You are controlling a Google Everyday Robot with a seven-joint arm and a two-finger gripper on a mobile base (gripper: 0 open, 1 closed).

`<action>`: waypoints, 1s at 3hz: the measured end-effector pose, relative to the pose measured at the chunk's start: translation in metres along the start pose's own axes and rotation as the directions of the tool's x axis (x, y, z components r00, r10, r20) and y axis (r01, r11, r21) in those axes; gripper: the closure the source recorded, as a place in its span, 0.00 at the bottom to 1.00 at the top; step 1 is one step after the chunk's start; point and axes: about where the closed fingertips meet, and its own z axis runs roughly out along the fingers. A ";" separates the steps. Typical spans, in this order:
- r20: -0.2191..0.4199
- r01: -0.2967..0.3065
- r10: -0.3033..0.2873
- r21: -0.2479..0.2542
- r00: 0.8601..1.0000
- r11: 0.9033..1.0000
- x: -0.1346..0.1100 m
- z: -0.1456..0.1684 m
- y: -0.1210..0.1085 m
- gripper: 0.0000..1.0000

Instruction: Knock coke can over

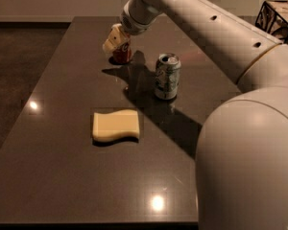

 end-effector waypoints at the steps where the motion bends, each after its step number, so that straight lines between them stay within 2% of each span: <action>1: 0.033 -0.027 0.028 -0.020 0.999 0.999 -0.002 0.005 -0.005 0.38; 2: 0.058 -0.031 0.034 -0.044 0.998 0.999 -0.002 0.005 -0.006 0.62; 3: 0.038 0.027 -0.025 -0.047 0.999 0.999 0.001 -0.009 0.005 0.84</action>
Offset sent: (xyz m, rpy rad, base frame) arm 0.0070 -0.0066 0.0051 0.1188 -0.0130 0.0224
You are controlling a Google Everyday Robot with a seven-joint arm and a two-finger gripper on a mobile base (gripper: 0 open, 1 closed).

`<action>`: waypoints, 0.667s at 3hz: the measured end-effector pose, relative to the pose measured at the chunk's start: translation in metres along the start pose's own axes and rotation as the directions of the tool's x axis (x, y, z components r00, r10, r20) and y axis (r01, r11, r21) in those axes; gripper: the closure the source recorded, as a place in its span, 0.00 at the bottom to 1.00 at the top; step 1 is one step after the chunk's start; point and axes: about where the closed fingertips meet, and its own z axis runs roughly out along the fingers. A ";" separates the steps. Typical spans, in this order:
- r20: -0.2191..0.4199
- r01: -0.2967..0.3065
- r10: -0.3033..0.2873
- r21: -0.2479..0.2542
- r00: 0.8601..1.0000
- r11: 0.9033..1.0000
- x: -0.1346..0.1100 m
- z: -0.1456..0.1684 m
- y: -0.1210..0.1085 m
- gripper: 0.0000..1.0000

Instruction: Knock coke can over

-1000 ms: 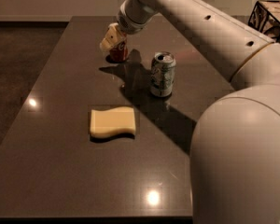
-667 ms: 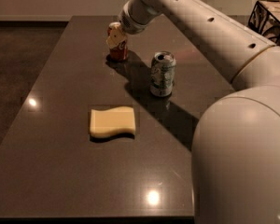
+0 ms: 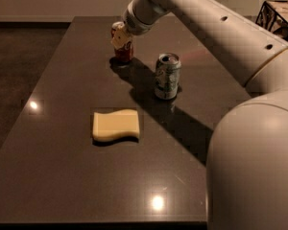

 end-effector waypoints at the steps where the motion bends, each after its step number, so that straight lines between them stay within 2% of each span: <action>1: -0.072 0.105 -0.105 0.002 0.992 0.994 0.001 -0.025 0.016 1.00; 2: -0.186 0.197 -0.197 -0.016 0.963 0.980 0.012 -0.045 0.027 1.00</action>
Offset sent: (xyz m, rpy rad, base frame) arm -0.0808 -0.0292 0.0360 -0.4264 0.0922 0.2018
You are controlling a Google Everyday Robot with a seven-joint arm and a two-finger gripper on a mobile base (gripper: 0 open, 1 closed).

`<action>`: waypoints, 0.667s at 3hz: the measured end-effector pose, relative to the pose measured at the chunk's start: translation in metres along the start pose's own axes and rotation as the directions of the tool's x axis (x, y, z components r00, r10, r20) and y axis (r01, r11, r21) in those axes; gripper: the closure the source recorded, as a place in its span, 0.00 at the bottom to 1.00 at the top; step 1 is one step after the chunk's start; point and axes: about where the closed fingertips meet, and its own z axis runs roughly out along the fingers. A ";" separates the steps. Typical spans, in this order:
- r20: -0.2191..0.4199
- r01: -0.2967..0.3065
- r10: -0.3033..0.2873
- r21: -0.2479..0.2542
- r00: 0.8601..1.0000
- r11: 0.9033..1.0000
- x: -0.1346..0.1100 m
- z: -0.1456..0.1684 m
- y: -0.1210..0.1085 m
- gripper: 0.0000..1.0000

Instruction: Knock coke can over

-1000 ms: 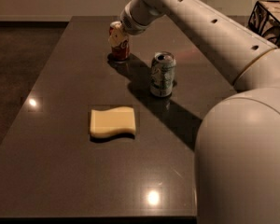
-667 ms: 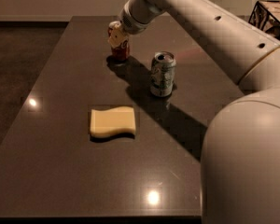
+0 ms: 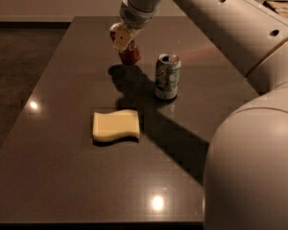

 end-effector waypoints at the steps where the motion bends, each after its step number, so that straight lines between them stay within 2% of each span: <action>1: -0.144 0.083 -0.088 -0.035 0.986 0.996 0.021 -0.009 0.010 1.00; 2: -0.275 0.153 -0.171 -0.085 0.946 0.985 0.046 -0.017 0.024 1.00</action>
Offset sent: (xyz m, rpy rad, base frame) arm -0.0766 -0.0554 -0.0135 -0.4562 0.2444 0.1714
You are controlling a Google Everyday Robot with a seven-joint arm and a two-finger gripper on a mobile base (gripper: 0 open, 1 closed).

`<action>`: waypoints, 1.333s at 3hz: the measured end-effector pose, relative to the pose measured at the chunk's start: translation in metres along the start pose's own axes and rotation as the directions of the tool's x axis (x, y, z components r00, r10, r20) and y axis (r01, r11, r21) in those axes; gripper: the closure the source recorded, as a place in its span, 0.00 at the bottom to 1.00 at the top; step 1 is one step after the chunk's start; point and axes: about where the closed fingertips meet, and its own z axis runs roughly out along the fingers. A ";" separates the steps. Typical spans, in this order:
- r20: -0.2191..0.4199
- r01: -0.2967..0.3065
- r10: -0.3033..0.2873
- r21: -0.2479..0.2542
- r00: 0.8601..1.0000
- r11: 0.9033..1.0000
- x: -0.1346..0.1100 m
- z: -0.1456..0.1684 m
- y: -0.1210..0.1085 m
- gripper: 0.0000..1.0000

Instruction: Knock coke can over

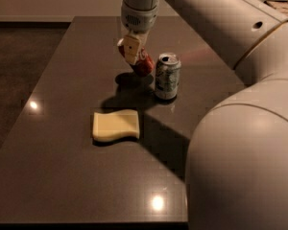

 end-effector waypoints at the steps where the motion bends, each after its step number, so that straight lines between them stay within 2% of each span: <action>1: -0.107 0.105 -0.107 -0.033 0.988 0.994 0.012 0.000 0.025 0.84; 2: -0.177 0.205 -0.215 -0.073 0.961 0.976 0.017 0.003 0.052 0.61; 4: -0.244 0.325 -0.347 -0.125 0.906 0.937 0.021 0.014 0.080 0.14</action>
Offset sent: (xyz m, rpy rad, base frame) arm -0.1018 -0.0047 -0.0264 -0.3648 0.2158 0.2800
